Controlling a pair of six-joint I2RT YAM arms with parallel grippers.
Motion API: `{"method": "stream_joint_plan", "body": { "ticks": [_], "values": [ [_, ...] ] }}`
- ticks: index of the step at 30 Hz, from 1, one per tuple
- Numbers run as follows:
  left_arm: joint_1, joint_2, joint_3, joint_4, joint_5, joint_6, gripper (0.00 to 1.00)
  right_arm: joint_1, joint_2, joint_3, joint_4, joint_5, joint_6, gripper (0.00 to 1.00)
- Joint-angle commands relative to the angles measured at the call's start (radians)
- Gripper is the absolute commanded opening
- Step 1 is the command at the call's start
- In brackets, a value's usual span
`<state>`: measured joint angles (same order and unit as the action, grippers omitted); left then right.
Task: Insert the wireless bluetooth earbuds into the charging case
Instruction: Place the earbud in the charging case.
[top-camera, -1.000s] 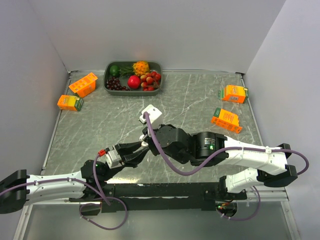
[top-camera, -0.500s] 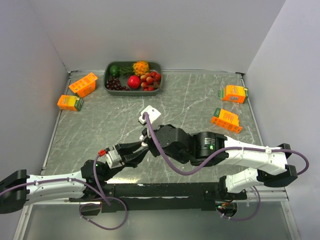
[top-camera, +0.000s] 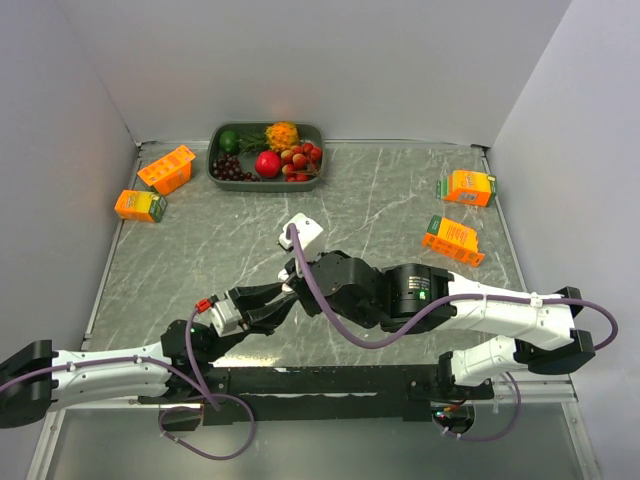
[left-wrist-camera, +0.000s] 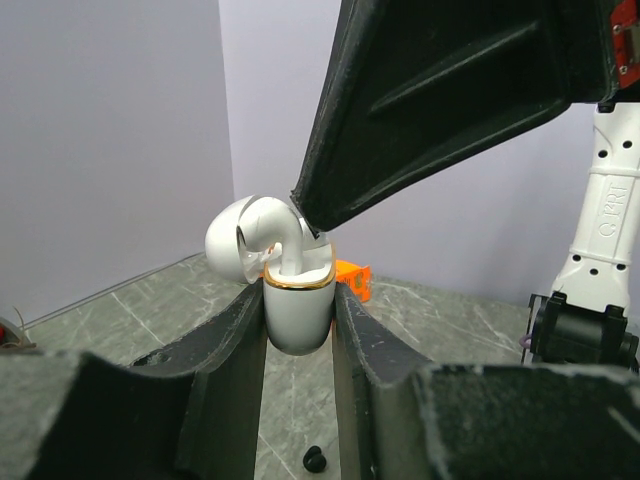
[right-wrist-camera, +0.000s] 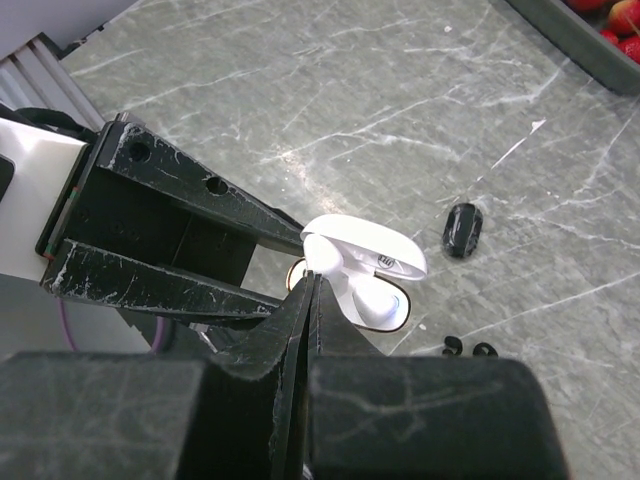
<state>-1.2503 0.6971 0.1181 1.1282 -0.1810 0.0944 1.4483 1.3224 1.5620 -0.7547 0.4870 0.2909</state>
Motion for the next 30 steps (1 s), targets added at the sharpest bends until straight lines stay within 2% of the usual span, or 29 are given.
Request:
{"method": "stream_joint_plan", "body": {
  "ticks": [1,4,5,8,14,21,30],
  "values": [
    [0.003,-0.008,0.023,0.022,-0.008,0.016,0.01,-0.002,-0.071,-0.010,-0.009,0.016,0.028,0.00],
    [0.003,-0.007,0.020,0.027,-0.012,0.019,0.01,-0.003,-0.083,0.003,-0.011,0.025,0.039,0.22],
    [0.002,-0.005,0.020,0.027,-0.014,0.021,0.01,-0.003,-0.083,0.018,-0.021,0.025,0.050,0.34],
    [0.003,0.002,0.020,0.031,-0.025,0.025,0.01,-0.008,-0.066,0.052,-0.041,0.013,0.071,0.45],
    [0.002,0.022,0.034,0.028,-0.028,0.050,0.01,-0.043,-0.014,0.127,-0.100,-0.047,0.129,0.49],
    [0.003,0.031,0.046,0.021,-0.026,0.079,0.01,-0.118,0.008,0.136,-0.124,-0.163,0.180,0.49],
    [0.003,0.025,0.046,0.009,-0.031,0.088,0.01,-0.146,0.050,0.150,-0.141,-0.217,0.191,0.49]
  ]
}}
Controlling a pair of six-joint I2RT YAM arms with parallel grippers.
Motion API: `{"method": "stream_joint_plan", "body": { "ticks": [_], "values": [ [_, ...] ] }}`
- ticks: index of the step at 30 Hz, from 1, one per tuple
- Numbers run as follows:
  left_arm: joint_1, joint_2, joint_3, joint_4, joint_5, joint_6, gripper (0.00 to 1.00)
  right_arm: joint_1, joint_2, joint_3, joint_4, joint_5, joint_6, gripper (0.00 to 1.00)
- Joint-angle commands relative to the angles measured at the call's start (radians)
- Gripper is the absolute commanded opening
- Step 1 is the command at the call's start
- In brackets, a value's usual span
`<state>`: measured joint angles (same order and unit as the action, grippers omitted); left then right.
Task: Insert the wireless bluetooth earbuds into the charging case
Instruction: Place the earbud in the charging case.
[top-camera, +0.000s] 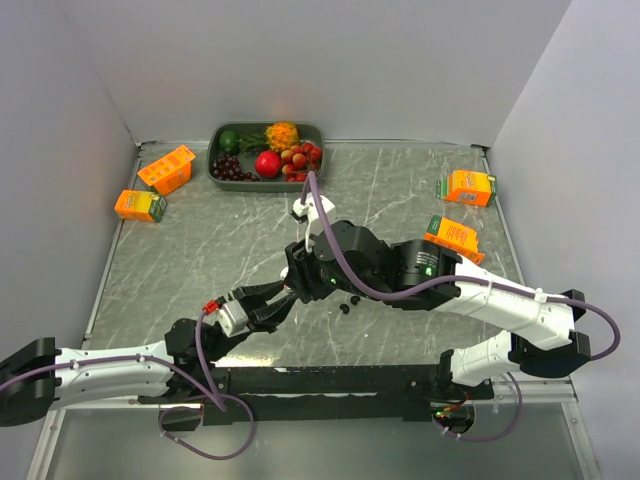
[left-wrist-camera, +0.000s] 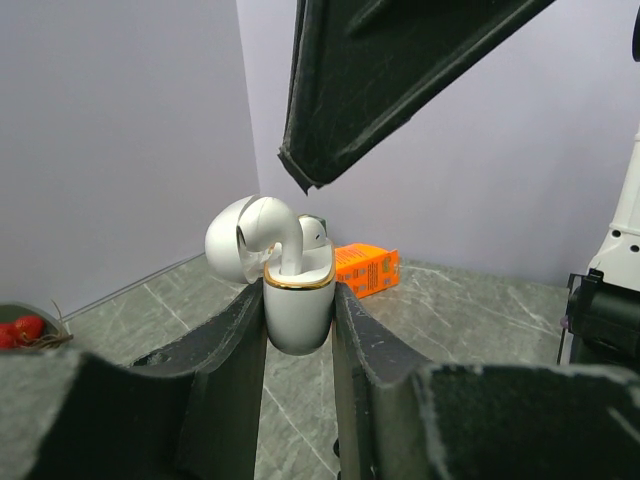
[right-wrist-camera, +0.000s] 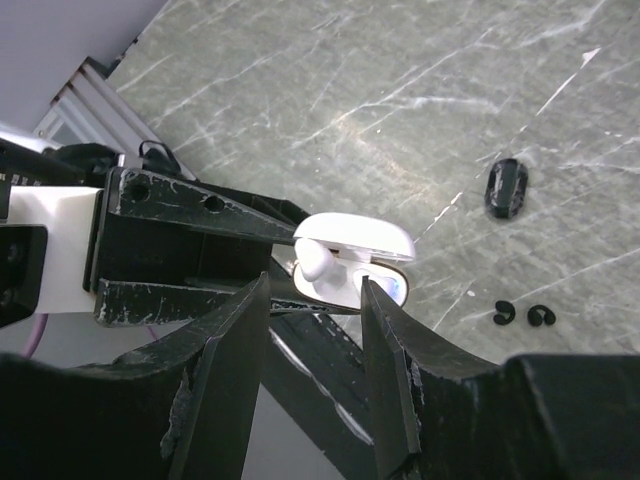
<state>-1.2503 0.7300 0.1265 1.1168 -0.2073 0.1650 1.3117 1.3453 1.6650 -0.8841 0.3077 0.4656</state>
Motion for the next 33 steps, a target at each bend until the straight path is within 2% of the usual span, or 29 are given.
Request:
{"method": "stream_joint_plan", "body": {
  "ticks": [1,19,33],
  "values": [
    [0.003,-0.012,0.036,0.020,-0.004,0.018,0.01,-0.011,0.029,0.047,-0.010,-0.042,0.018,0.49],
    [0.003,-0.037,0.038,-0.012,-0.003,0.027,0.01,-0.051,0.071,0.075,-0.010,-0.065,0.021,0.47],
    [0.003,-0.032,0.047,-0.017,-0.017,0.037,0.01,-0.069,0.089,0.064,-0.015,-0.108,0.033,0.31]
  ]
}}
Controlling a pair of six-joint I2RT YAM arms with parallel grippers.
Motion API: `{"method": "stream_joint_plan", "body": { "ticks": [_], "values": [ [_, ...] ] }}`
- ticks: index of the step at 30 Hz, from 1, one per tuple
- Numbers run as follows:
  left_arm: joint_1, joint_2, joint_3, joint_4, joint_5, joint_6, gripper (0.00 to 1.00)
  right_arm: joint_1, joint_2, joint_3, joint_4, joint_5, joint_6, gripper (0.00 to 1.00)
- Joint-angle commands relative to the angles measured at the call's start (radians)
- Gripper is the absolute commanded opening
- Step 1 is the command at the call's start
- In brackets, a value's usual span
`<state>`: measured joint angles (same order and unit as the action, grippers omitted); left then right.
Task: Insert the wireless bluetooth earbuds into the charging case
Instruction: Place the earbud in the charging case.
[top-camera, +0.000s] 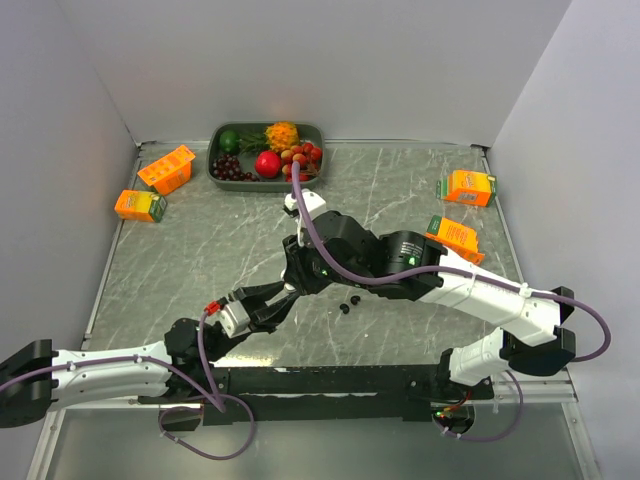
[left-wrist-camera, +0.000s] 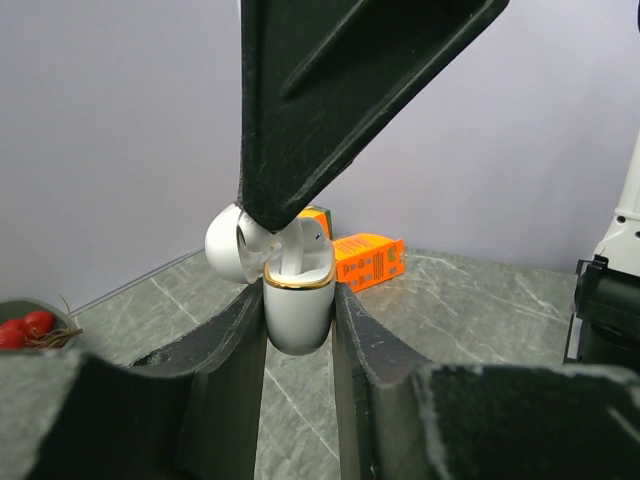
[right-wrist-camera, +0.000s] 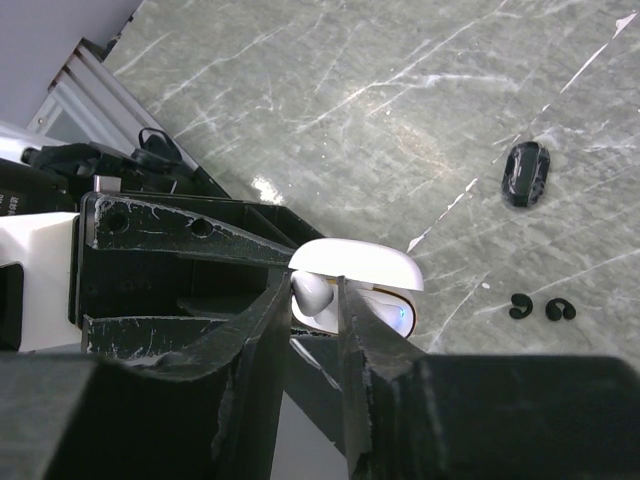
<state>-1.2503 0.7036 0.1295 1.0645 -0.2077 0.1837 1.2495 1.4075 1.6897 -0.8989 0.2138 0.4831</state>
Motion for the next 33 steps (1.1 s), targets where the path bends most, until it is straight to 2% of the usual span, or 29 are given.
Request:
{"method": "stream_joint_plan", "body": {
  "ticks": [1,5,13,33],
  "values": [
    [0.003,-0.006,0.047,0.038,-0.021,0.023,0.01,-0.007,0.027,0.041,0.000,-0.016,0.018,0.30],
    [0.002,0.000,0.047,0.054,-0.041,0.037,0.01,-0.016,0.021,0.028,0.006,-0.036,0.041,0.23],
    [0.003,0.013,0.048,0.084,-0.088,0.063,0.01,-0.033,0.002,-0.010,0.032,-0.070,0.086,0.00],
    [0.003,0.099,0.059,0.235,-0.258,0.189,0.01,-0.074,-0.039,-0.096,0.083,-0.110,0.363,0.00]
  ]
}}
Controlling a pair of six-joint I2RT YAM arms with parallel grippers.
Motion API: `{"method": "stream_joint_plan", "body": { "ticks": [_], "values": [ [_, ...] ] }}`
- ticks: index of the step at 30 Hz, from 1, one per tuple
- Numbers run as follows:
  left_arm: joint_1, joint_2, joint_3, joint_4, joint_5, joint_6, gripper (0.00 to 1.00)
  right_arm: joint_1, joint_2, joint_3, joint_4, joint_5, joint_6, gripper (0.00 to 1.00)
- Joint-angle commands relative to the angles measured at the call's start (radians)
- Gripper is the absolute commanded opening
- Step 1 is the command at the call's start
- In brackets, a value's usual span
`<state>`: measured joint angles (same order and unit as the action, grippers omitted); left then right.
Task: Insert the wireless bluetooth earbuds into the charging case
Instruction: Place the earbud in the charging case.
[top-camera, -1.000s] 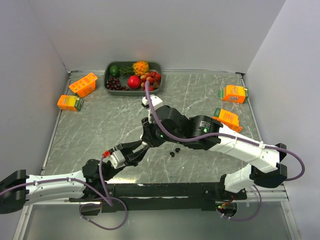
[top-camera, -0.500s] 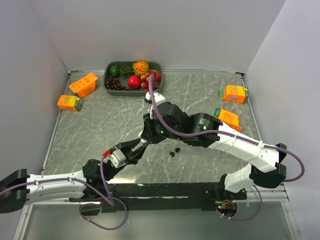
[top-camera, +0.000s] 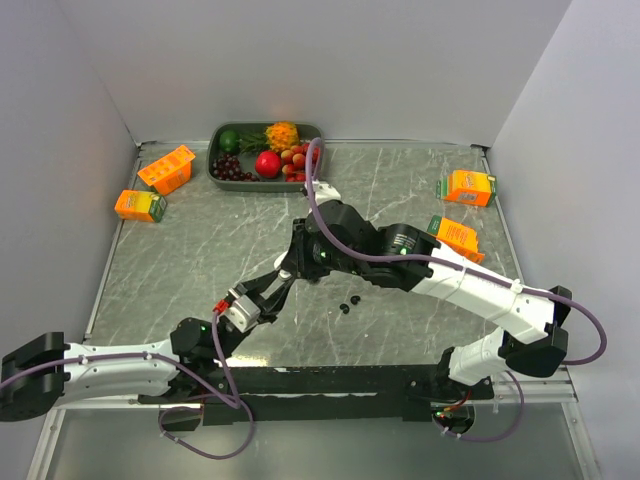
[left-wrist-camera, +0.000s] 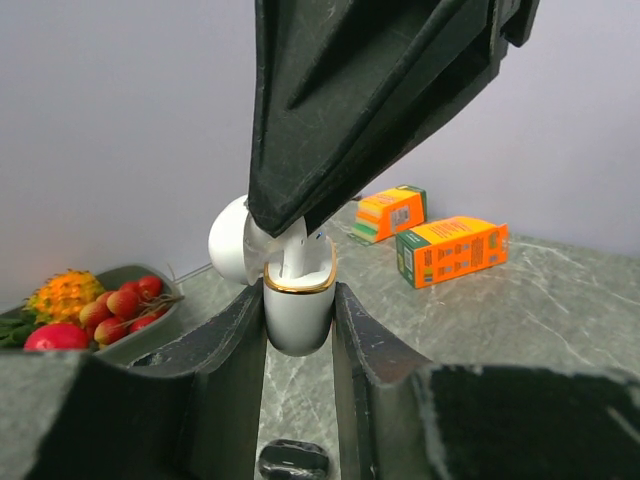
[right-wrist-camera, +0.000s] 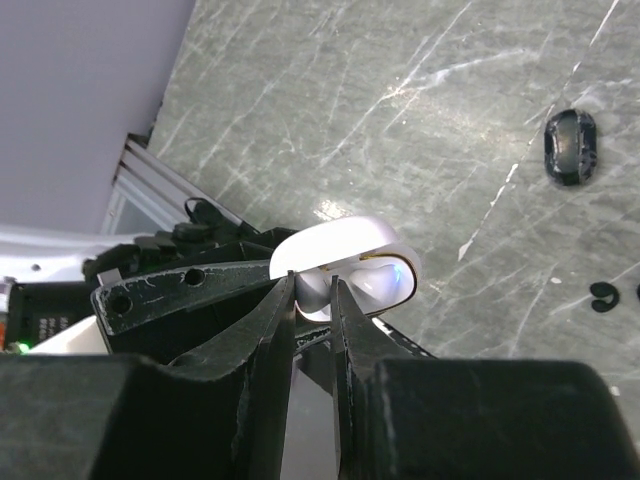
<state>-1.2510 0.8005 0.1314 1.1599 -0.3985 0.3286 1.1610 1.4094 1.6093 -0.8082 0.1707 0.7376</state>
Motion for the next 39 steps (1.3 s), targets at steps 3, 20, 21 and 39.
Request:
{"method": "stream_joint_plan", "body": {
  "ticks": [3,20,21,39],
  "values": [
    [0.004,0.002,0.053,0.159,-0.088,0.055,0.01,0.012,-0.049,-0.025,-0.003,-0.069,0.152,0.00],
    [0.004,-0.007,0.048,0.181,-0.102,0.073,0.01,0.016,-0.050,-0.015,-0.020,-0.109,0.183,0.33],
    [0.004,-0.007,0.048,0.181,-0.103,0.073,0.01,0.016,-0.052,-0.014,-0.025,-0.106,0.184,0.34],
    [0.012,-0.236,0.108,-0.285,0.111,-0.233,0.01,0.040,-0.177,0.072,-0.080,0.087,-0.177,0.37]
  ]
}}
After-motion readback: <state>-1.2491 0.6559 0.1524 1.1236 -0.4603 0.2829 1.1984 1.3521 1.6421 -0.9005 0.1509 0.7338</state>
